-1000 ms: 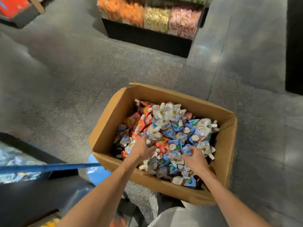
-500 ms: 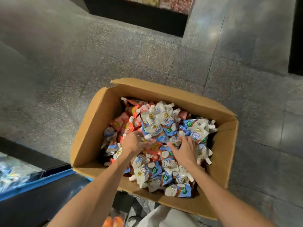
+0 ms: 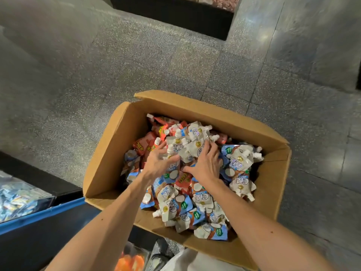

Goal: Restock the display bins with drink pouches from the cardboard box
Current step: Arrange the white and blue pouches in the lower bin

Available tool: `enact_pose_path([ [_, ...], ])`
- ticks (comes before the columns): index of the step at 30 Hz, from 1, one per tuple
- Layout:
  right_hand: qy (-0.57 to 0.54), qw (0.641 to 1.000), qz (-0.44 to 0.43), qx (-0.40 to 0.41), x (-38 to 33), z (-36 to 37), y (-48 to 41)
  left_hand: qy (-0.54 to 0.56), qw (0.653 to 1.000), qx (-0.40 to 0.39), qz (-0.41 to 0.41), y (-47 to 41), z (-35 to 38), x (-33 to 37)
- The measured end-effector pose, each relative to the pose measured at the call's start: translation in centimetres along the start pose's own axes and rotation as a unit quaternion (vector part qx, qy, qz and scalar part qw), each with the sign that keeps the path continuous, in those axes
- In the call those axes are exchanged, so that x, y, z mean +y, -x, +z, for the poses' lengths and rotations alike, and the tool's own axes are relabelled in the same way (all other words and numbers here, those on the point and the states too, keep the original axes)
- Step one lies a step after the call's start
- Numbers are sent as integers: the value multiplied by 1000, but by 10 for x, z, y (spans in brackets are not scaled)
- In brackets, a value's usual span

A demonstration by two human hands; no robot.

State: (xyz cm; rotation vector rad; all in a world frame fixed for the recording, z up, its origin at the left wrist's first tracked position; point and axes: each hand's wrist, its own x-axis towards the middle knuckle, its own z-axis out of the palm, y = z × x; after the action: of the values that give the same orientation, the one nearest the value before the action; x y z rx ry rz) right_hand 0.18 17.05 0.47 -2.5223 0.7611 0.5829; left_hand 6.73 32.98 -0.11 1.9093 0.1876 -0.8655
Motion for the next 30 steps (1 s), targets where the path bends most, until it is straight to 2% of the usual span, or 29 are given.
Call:
enact_pose_path([
  [3,-52,999,6,-11,-2,9,3,5,998,-45,-33,-9,0,4],
  [6,-143,987,49,-48,2,8,2,8,998,-46,-49,-12,3,7],
  [11,-228,968,66,-83,15,-6,0,16,999,25,-33,-1,6,6],
  [14,-313,941,91,-91,14,-17,1,47,998,41,-20,14,-3,8],
  [17,-441,888,100,-88,-1,-36,8,71,996,53,2,38,-23,18],
  [19,-483,864,85,-114,-19,-55,21,110,992,63,17,57,-41,25],
  [22,-491,845,34,-208,-50,-77,48,187,978,86,37,100,-74,41],
  [26,-522,797,-59,-296,-109,-92,102,304,946,86,71,186,-124,51],
  [30,-525,736,-162,-395,-175,-87,184,365,915,125,113,289,-178,23],
])
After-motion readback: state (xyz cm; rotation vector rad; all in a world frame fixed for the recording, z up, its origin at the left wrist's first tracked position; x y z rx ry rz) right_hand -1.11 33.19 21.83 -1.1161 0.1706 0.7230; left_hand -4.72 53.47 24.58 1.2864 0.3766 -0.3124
